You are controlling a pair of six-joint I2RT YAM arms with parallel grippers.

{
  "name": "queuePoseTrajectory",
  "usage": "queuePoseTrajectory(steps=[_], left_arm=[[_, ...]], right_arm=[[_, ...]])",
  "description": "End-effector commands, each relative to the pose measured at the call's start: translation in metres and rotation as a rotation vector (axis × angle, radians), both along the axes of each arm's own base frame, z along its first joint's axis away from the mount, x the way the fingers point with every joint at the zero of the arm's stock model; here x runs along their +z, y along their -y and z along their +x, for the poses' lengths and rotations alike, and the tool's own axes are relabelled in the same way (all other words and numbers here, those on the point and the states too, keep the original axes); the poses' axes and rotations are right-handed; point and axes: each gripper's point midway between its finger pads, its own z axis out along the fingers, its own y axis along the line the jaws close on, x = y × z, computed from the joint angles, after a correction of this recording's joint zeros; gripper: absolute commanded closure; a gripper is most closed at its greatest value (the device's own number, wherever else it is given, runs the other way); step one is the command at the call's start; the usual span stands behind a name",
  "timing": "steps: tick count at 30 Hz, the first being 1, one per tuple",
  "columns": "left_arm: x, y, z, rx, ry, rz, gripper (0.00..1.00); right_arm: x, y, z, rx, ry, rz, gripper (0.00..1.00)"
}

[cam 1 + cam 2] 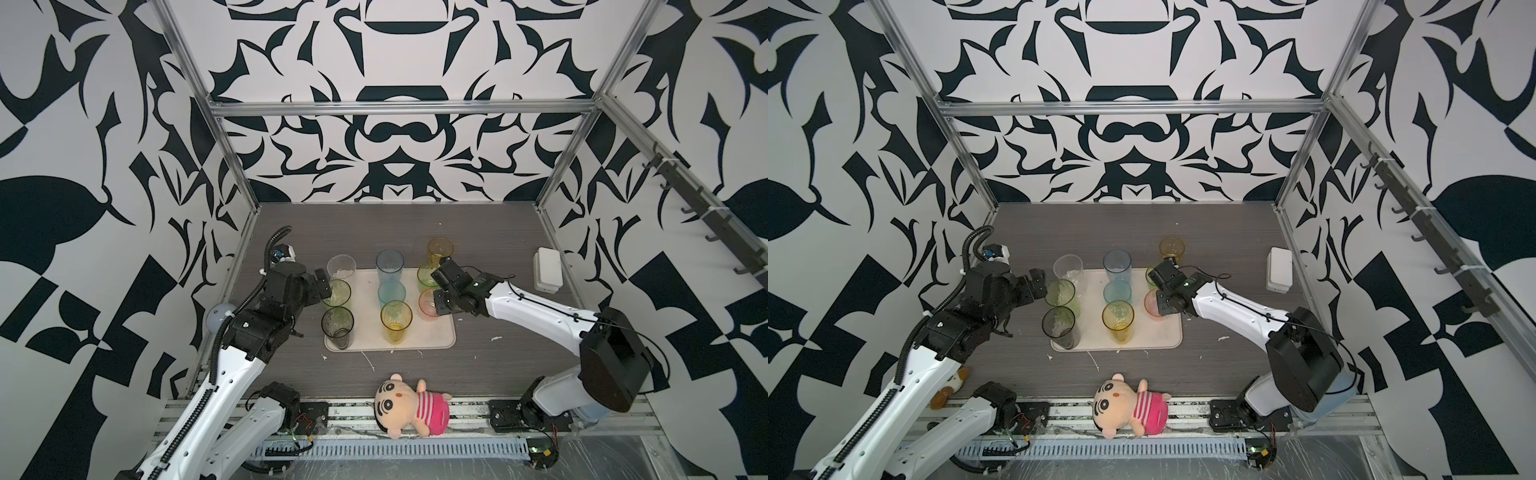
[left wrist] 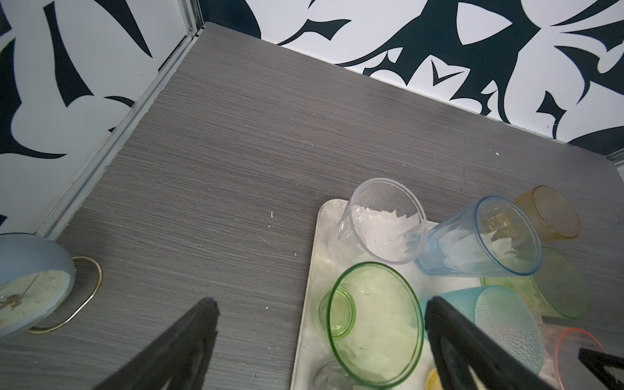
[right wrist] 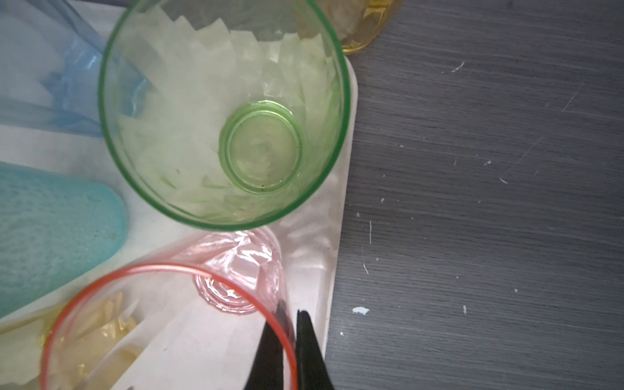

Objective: Place the glasses into the tray
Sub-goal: Place the glass on the tray.

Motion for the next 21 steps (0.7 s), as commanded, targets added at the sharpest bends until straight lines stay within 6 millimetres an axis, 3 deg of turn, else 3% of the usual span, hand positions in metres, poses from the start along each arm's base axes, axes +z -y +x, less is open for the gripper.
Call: queuePoseTrajectory(steps=[1,18,21], left_arm=[[-0.0028,-0.0033,-0.0034,0.010,-0.009,0.012,0.00],[-0.0058,-0.0038,-0.0034,0.012,-0.017,0.017,0.01],[-0.0058,-0.0037,-0.0036,0.011,-0.017,0.017,0.01]], right_arm=[[0.0107,-0.0015,0.0084,-0.027,0.026,0.011,1.00],[0.0090,0.0005,0.0149,-0.057,0.002,0.021,1.00],[0.0113,-0.0002,0.0158,-0.057,0.003,0.026,0.94]])
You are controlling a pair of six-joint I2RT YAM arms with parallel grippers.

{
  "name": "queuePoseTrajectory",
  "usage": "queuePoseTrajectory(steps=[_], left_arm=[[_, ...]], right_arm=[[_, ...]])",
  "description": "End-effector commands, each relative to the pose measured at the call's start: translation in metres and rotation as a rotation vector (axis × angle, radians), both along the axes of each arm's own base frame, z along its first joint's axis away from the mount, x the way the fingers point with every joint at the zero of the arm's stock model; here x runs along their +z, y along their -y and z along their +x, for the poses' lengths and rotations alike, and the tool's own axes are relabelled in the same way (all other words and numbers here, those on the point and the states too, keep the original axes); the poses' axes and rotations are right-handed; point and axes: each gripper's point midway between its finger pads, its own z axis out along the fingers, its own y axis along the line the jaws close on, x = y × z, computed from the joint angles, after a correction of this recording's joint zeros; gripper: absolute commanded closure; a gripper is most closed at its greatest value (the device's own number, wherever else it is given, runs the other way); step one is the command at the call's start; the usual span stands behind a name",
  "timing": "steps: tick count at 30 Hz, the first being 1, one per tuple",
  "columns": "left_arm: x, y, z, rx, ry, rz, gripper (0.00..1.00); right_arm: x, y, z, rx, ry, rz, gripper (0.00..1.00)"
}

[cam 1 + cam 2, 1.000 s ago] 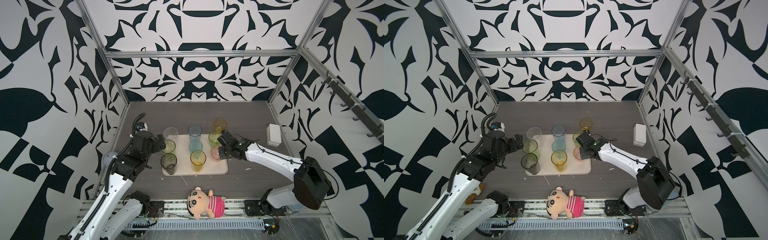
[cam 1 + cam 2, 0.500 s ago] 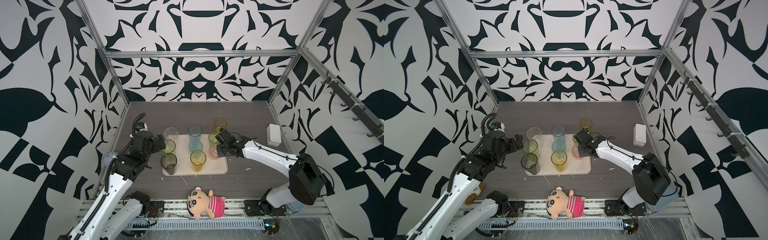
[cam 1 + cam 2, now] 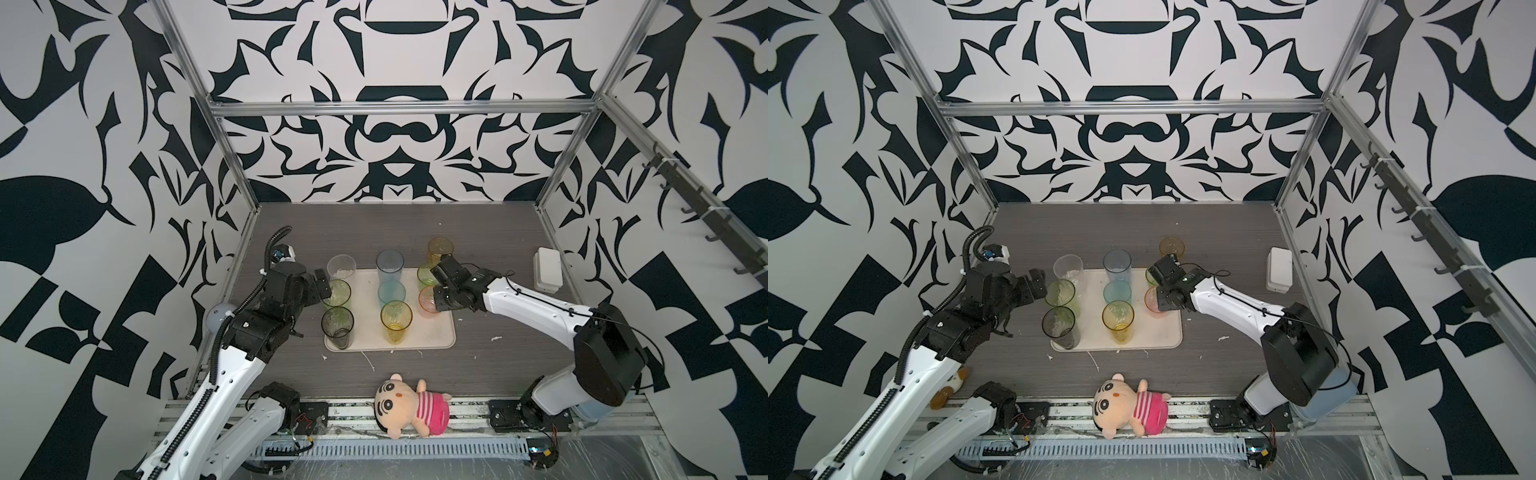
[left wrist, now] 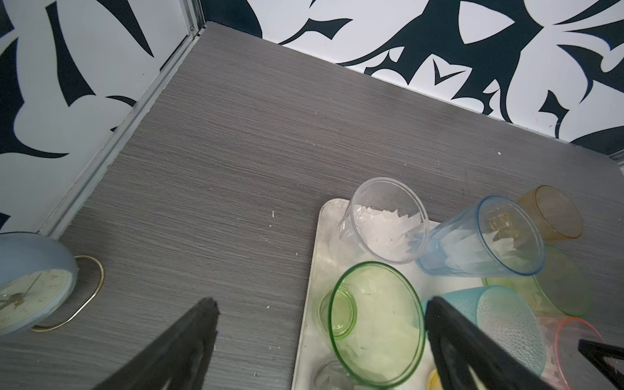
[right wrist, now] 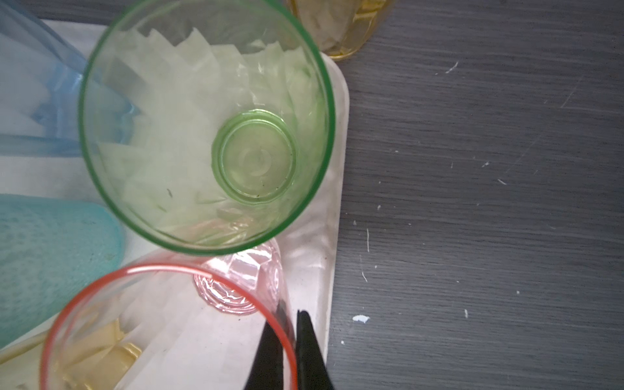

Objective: Place the glasses into the tray
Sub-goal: Place the glass on the tray.

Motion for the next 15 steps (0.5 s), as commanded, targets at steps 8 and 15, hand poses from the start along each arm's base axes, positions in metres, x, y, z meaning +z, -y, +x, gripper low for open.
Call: queuePoseTrajectory(steps=[8,15], left_arm=[[-0.004,-0.004,-0.005,0.010,-0.011,0.013,0.01],[-0.004,-0.005,-0.006,0.012,-0.013,0.013,0.00]], right_arm=[[0.023,-0.005,0.006,-0.006,0.016,0.028,0.73],[0.042,-0.005,0.006,0.004,0.038,0.041,0.65]])
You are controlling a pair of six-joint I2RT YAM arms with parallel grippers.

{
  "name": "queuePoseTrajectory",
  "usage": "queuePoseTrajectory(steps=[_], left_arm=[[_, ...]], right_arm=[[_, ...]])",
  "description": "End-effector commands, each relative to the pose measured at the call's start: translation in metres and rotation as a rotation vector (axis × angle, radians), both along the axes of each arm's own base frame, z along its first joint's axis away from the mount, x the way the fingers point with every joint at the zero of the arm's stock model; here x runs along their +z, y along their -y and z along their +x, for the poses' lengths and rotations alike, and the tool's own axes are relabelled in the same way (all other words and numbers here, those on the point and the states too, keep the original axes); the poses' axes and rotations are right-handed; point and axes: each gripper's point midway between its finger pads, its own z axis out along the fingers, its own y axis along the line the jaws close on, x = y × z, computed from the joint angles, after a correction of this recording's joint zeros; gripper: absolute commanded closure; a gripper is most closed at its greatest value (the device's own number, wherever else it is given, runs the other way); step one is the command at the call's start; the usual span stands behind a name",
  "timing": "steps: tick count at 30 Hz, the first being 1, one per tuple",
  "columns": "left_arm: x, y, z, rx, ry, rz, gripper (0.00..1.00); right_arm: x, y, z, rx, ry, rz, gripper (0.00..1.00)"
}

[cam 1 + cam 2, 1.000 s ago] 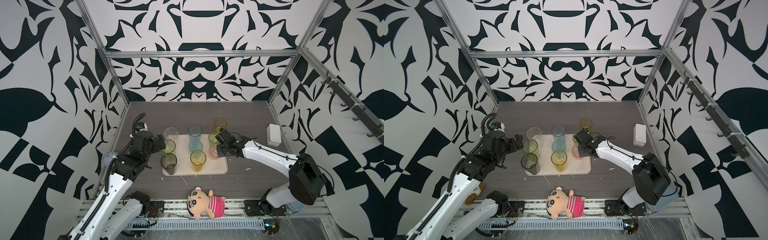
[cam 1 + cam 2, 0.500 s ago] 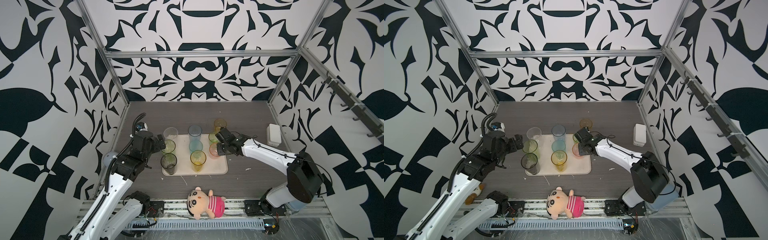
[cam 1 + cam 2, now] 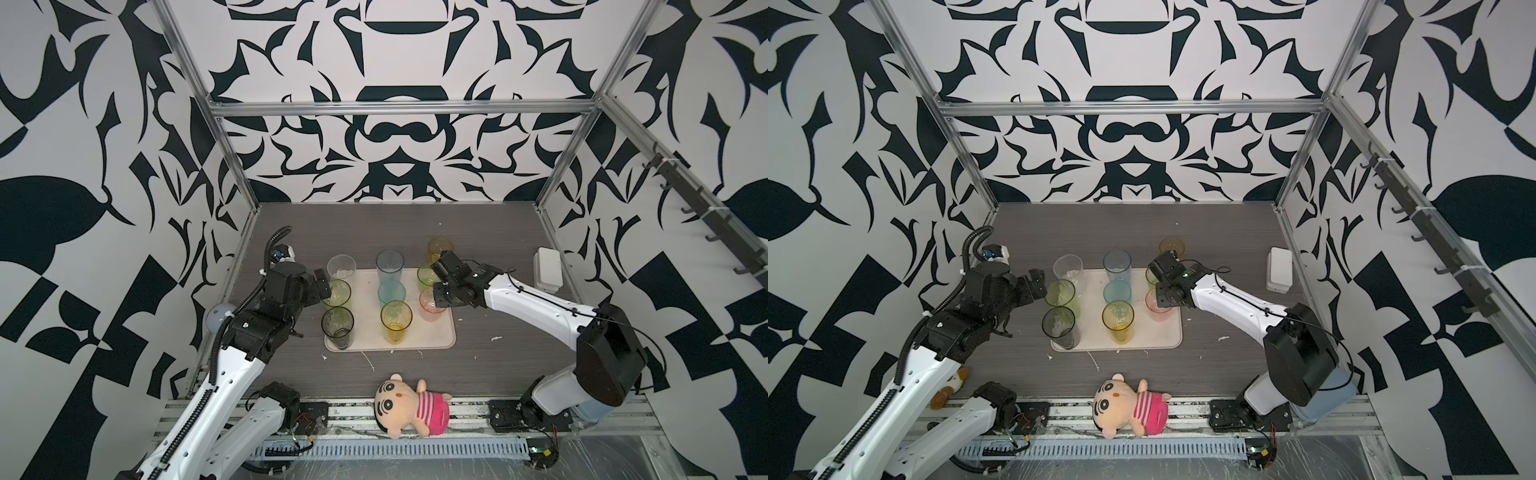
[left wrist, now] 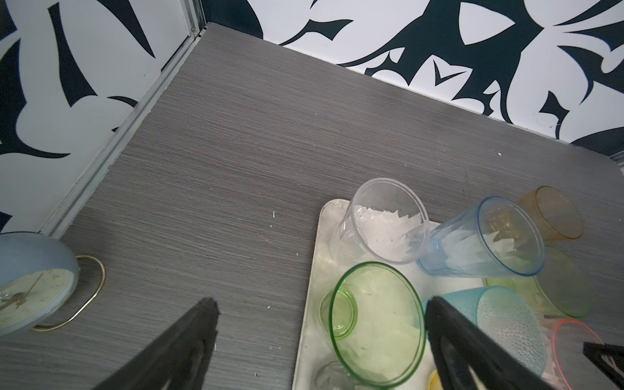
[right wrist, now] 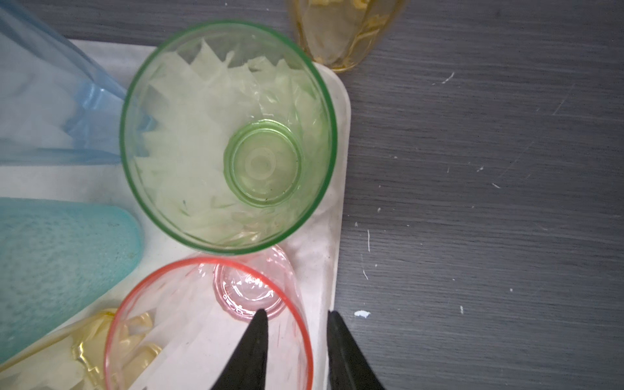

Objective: Place the glasses into the tray
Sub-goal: Place the glass on the tray, then pick up the glass from the top-center of the table.

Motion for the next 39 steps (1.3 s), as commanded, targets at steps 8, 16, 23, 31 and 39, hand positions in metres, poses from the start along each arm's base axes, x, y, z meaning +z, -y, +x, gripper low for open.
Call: queuePoseTrajectory(steps=[8,16,23,31,39], left_arm=[[-0.002,-0.004,-0.005,0.011,-0.011,0.011,0.01],[0.002,-0.004,-0.004,0.012,-0.007,0.010,0.01],[0.005,-0.004,-0.003,0.017,-0.007,0.012,0.01],[0.005,-0.003,0.000,0.018,-0.016,0.016,0.01],[0.007,-0.002,0.001,0.017,-0.017,0.016,0.01]], right_arm=[[0.065,0.003,0.015,0.011,0.118,0.037,0.63],[0.091,0.022,0.045,-0.028,0.184,0.041,0.62],[0.101,0.037,0.082,-0.077,0.207,0.082,0.57],[0.101,0.048,0.123,-0.122,0.224,0.107,0.50],[0.085,0.052,0.149,-0.149,0.197,0.131,0.39]])
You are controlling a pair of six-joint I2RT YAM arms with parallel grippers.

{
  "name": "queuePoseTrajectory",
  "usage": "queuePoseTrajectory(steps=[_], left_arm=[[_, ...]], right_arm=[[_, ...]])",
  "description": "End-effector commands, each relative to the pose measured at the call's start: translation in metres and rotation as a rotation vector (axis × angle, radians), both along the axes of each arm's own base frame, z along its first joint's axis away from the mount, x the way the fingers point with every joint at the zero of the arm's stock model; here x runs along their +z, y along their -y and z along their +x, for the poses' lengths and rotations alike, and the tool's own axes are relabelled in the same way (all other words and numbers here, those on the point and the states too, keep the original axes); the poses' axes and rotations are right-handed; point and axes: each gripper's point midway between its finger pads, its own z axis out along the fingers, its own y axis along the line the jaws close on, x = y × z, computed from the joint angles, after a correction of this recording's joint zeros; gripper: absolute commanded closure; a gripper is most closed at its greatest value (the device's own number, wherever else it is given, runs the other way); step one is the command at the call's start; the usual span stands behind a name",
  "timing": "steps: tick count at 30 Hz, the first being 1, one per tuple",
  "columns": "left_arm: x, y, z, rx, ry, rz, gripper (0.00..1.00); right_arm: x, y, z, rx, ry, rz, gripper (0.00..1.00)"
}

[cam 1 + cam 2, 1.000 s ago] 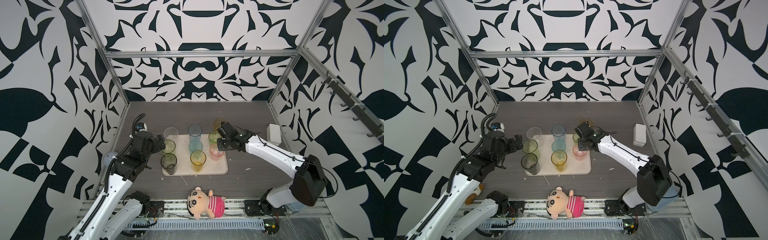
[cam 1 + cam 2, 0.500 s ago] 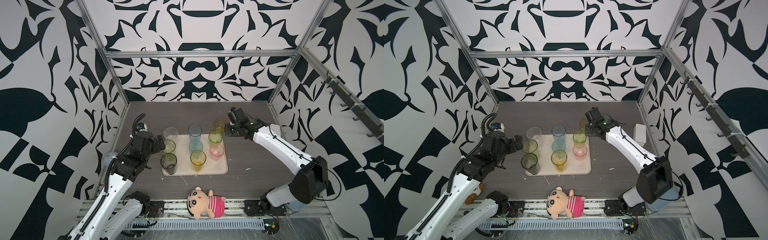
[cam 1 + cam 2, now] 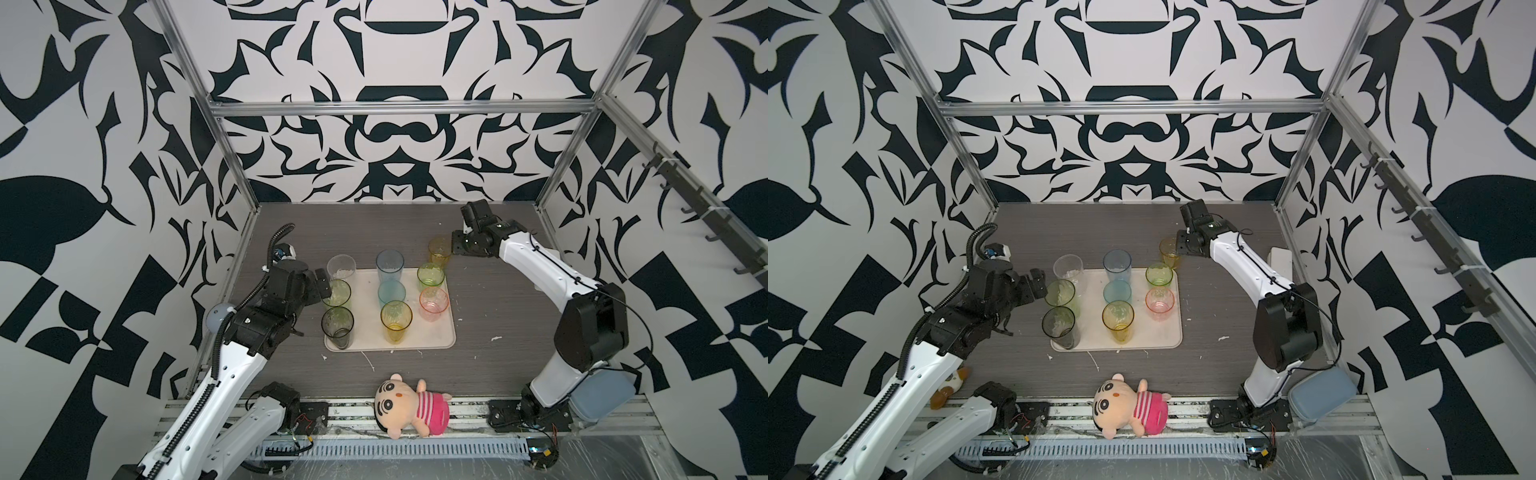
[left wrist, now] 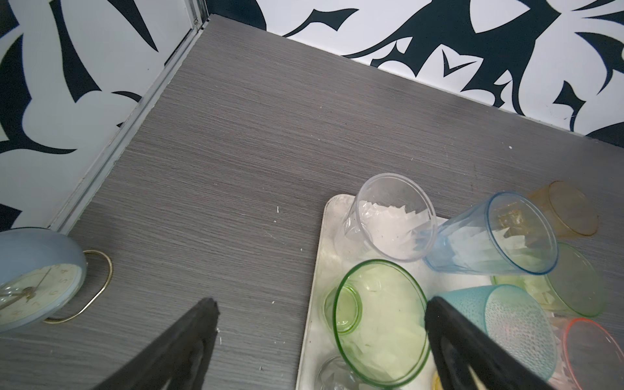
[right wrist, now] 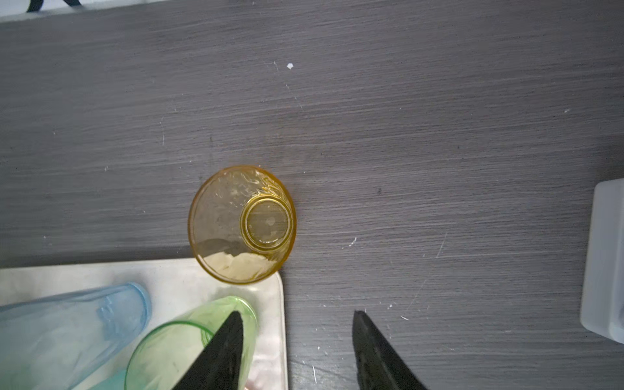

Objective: Place the glasses into the tray
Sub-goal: Pick up the glass from the top-center of the table.

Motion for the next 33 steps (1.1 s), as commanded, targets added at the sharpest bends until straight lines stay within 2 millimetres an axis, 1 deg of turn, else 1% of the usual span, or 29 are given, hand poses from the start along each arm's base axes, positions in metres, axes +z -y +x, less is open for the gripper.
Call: queuePoseTrajectory(steps=[1,10,13,15,26,30,33], left_arm=[[0.010,-0.002,0.000,0.014,0.013,0.000,0.01],[0.009,-0.003,-0.002,0.016,0.013,0.001,0.01],[0.009,-0.004,-0.002,0.019,0.011,0.002,0.01],[0.007,-0.004,-0.003,0.019,0.007,0.003,0.01],[0.006,-0.005,-0.004,0.021,0.008,0.003,0.00],[0.005,-0.006,-0.005,0.024,0.006,0.007,0.01],[0.006,-0.006,-0.005,0.025,0.007,0.007,0.00]], right_arm=[[0.017,-0.004,0.017,0.004,0.047,0.042,0.39],[-0.014,-0.012,0.032,0.003,-0.016,0.060,0.39],[-0.023,-0.013,0.035,-0.002,-0.036,0.062,0.34],[-0.028,-0.014,0.037,0.000,-0.047,0.062,0.33],[-0.049,-0.013,0.043,-0.016,-0.086,0.057,0.29],[-0.053,-0.011,0.046,-0.036,-0.092,0.064,0.23],[-0.058,-0.010,0.048,-0.047,-0.103,0.064,0.22]])
